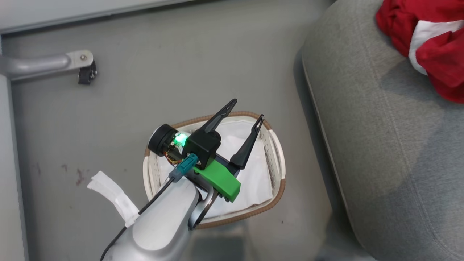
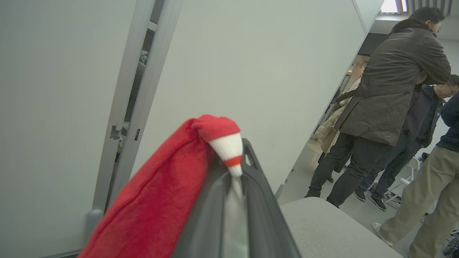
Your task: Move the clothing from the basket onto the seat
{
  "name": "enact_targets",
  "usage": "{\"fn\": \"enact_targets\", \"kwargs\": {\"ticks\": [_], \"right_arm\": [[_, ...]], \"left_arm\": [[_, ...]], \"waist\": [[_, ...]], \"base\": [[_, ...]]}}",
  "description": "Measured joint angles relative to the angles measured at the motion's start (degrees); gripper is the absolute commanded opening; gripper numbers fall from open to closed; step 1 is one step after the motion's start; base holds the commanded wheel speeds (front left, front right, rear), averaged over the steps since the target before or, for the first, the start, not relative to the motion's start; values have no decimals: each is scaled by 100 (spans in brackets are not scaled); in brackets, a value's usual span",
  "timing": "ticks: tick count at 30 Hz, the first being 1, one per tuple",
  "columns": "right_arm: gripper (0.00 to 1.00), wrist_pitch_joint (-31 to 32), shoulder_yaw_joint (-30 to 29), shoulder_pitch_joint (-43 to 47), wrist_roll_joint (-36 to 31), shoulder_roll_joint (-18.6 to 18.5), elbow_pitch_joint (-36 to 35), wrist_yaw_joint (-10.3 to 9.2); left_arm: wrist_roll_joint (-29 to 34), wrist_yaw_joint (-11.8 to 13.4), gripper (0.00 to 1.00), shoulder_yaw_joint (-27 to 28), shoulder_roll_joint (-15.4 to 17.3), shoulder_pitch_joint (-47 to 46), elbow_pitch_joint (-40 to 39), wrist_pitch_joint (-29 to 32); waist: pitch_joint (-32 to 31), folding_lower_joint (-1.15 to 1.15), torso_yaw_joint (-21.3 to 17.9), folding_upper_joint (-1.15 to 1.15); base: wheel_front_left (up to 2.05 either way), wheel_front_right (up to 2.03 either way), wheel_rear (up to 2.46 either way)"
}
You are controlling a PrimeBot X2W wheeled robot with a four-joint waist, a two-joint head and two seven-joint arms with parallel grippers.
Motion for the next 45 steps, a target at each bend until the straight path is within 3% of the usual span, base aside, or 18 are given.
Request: {"fn": "enact_targets", "kwargs": {"ticks": [8,15,17,18,19,30,45], "right_arm": [[0,-135,-689,528,-305,456,602,0],[0,-142,-745,858,-413,778,623,0],[35,-142,-670,952,-335,849,569,0],[73,-143,-632,1004,-308,887,555,0],[100,-142,-605,1057,-269,904,531,0],[100,-143,148,1836,303,1045,105,0],[100,-143,1223,2366,636,1049,-44,0]], "left_arm": [[88,0,100,44,73,-143,51,1],[99,-1,100,97,98,-193,81,0],[109,0,100,109,110,-196,85,0],[113,0,100,116,121,-196,86,1],[113,-1,100,121,126,-196,88,0],[49,-1,100,242,100,-47,77,0],[-119,53,100,1187,-141,932,27,1]], "waist": [[627,0,122,0],[851,0,55,0],[852,0,4,0],[847,0,-27,0],[841,0,-50,0],[428,0,-197,0],[-784,-1,103,0]], "base": [[0,0,0],[0,0,0],[0,0,0],[0,0,0],[0,0,0],[0,0,0],[0,0,0]]}}
